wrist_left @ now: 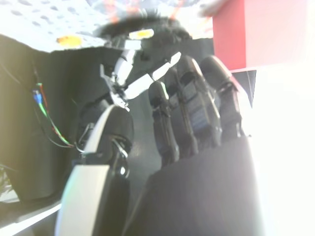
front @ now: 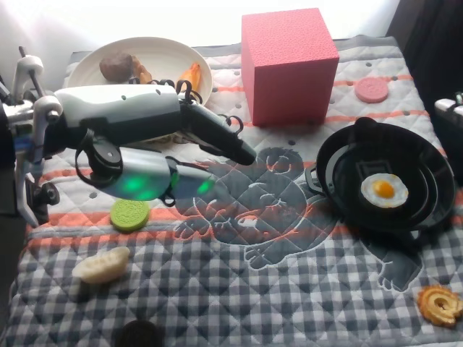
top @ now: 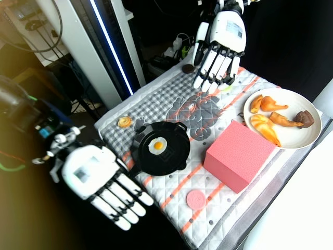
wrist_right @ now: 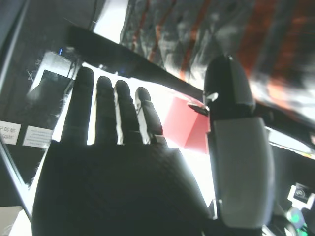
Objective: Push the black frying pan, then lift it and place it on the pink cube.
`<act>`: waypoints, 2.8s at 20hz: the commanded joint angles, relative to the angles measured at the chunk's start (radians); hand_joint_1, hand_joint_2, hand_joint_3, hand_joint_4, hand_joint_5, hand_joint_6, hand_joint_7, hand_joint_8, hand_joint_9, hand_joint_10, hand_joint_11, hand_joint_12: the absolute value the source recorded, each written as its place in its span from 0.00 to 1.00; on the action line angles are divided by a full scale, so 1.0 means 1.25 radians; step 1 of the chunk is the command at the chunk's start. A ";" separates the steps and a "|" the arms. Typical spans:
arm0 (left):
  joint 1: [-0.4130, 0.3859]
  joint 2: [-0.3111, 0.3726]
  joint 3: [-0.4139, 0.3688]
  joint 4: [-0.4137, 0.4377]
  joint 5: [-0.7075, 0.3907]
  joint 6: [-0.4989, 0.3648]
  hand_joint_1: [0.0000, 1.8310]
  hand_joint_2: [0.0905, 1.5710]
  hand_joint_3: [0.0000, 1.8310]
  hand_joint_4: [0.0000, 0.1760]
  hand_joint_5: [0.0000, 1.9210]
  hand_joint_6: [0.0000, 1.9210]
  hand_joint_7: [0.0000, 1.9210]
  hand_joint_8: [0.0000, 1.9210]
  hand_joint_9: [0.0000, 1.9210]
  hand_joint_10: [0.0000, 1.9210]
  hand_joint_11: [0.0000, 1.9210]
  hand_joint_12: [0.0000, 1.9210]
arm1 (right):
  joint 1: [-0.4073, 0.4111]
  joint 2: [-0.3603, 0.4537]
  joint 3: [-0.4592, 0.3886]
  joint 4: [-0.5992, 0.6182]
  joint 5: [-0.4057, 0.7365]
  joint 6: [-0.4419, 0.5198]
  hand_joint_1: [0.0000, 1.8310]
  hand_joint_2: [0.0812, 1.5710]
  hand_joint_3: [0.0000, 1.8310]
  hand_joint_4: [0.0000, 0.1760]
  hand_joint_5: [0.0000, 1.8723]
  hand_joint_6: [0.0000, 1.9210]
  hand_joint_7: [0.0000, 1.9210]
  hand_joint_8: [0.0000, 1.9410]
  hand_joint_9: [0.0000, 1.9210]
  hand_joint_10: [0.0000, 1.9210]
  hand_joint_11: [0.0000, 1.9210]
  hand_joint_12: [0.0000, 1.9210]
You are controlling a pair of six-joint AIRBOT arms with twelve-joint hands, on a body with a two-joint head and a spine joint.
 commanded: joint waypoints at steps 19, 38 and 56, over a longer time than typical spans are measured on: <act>0.045 0.021 0.000 -0.160 -0.091 0.085 0.32 0.89 0.00 0.08 0.26 0.01 0.26 0.00 0.25 0.01 0.00 0.57 | -0.025 -0.051 -0.011 -0.002 0.302 0.139 0.82 0.84 0.00 0.00 0.70 1.00 0.79 1.00 0.83 1.00 0.83 1.00; 0.066 0.022 0.001 -0.193 -0.099 0.102 0.22 0.94 0.01 0.12 0.22 0.00 0.23 0.00 0.22 0.00 0.00 0.52 | 0.002 0.031 -0.093 -0.150 0.517 0.192 0.77 0.82 0.00 0.00 0.67 1.00 0.78 1.00 0.86 1.00 0.87 1.00; 0.080 0.001 0.014 -0.195 -0.114 0.102 0.34 0.90 0.00 0.00 0.29 0.01 0.27 0.01 0.27 0.02 0.00 0.54 | 0.364 -0.164 0.219 -0.182 0.101 0.184 0.79 0.81 0.00 0.00 0.71 1.00 0.78 1.00 0.84 1.00 0.85 1.00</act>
